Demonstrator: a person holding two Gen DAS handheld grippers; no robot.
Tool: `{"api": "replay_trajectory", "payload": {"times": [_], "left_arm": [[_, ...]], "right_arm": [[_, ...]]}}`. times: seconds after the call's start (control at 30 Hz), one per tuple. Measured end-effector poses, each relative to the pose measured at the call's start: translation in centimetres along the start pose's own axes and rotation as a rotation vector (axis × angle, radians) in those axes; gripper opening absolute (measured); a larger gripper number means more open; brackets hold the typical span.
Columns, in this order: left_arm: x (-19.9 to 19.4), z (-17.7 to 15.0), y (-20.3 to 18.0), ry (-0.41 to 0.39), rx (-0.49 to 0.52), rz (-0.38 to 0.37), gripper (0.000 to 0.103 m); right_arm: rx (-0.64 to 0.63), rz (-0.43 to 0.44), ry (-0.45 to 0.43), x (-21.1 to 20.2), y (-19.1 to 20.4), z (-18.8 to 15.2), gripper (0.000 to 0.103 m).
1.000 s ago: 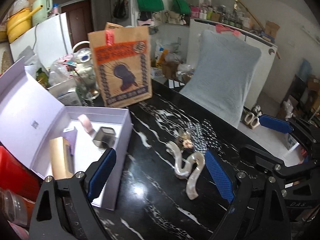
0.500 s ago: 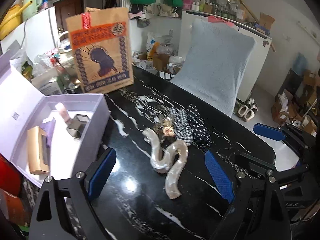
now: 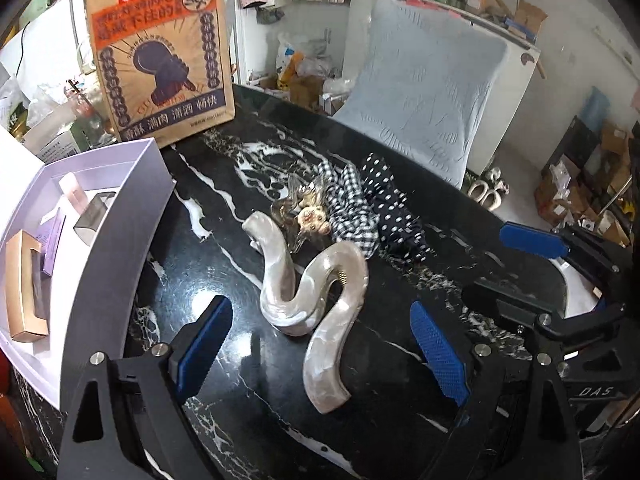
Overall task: Organize rigid objects
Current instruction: 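Close the left tool on the white S-shaped clip while the right tool grasps the polka-dot scrunchie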
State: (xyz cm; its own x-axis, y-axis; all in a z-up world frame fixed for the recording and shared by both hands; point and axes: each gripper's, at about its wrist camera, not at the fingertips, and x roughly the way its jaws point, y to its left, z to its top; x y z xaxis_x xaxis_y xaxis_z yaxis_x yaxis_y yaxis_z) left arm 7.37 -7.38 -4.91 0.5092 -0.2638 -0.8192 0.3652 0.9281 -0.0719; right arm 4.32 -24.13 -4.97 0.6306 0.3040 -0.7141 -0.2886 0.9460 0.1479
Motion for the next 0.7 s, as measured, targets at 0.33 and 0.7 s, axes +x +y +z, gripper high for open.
{"api": "replay_trajectory", "payload": {"times": [0.33,0.7], "left_arm": [[2.5,0.8,1.1,0.027,-0.002,-0.012,0.091],[3.7,1.0,3.2,-0.004,-0.030,-0.048,0.074]], "right_arm": [[0.045,-0.024,0.025,2.4,-1.4,1.4,0.076],[0.070,-0.007,0.072,6.4,-1.7,3.6,0.072]]}}
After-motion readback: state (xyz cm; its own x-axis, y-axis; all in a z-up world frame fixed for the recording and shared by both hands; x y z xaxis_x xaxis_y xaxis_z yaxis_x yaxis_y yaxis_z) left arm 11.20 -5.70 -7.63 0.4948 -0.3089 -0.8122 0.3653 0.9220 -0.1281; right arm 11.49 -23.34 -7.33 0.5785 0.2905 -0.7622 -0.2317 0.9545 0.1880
